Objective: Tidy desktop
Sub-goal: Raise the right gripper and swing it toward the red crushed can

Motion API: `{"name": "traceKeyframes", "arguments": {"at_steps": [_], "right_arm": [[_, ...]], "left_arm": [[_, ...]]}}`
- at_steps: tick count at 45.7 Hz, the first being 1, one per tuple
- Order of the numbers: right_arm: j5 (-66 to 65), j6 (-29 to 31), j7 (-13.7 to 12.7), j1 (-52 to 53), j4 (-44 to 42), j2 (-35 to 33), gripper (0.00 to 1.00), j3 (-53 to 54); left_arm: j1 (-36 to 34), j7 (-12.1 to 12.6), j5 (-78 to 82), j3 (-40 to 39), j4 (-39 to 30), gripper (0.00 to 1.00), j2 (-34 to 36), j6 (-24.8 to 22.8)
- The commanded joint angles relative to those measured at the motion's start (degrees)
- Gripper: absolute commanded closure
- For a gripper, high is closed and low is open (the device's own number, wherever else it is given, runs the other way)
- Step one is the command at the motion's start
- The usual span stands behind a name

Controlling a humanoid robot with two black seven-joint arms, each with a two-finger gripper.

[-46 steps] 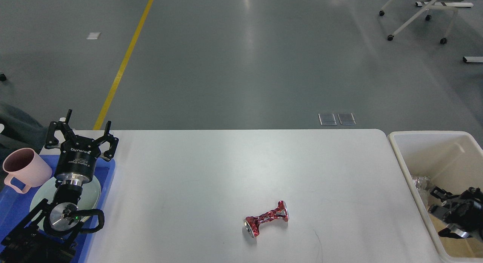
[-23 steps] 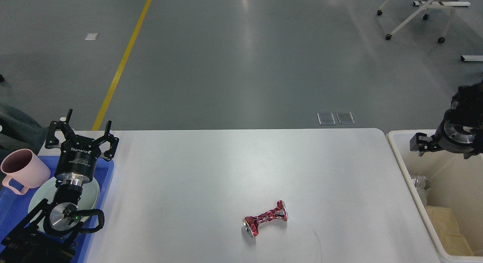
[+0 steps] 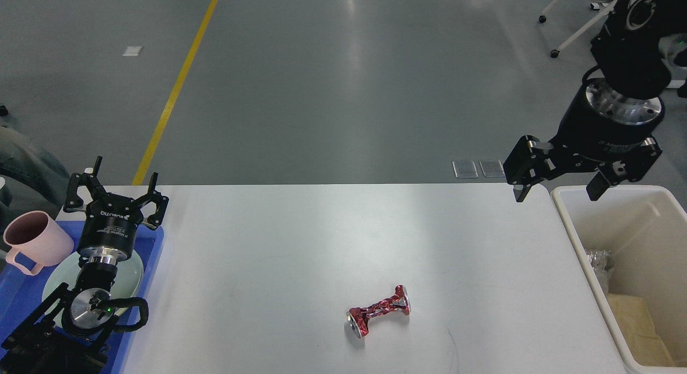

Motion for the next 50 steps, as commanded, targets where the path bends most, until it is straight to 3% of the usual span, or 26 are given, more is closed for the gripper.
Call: {"name": "traceKeyframes", "arguments": {"at_steps": [1,27,36,44,50], "right_arm": [[5.36,-1.13,0.10,4.85,4.54,1.83,0.00,0.39],[7.82,-8.69,0.10,-0.94,3.05,2.36,0.02,1.00],[21.69,-13.08,-0.69,-7.53,2.43,4.73,0.05,1.44],[35.32,-22.92,-6.04,-16.93,2.34,6.93,0.05,7.32],[43.24,-37.23,-9.91,-24.93,2.34,7.37,0.05,15.31]], "left_arm": [[0.00,0.00,0.01,0.00,0.00,0.04,0.00,0.00],[-0.08,0.08,0.01,0.00,0.00,0.04,0.00,0.00],[-0.08,0.08,0.01,0.00,0.00,0.04,0.00,0.00],[-0.08,0.08,0.01,0.00,0.00,0.04,0.00,0.00],[-0.08,0.08,0.01,0.00,0.00,0.04,0.00,0.00]]}}
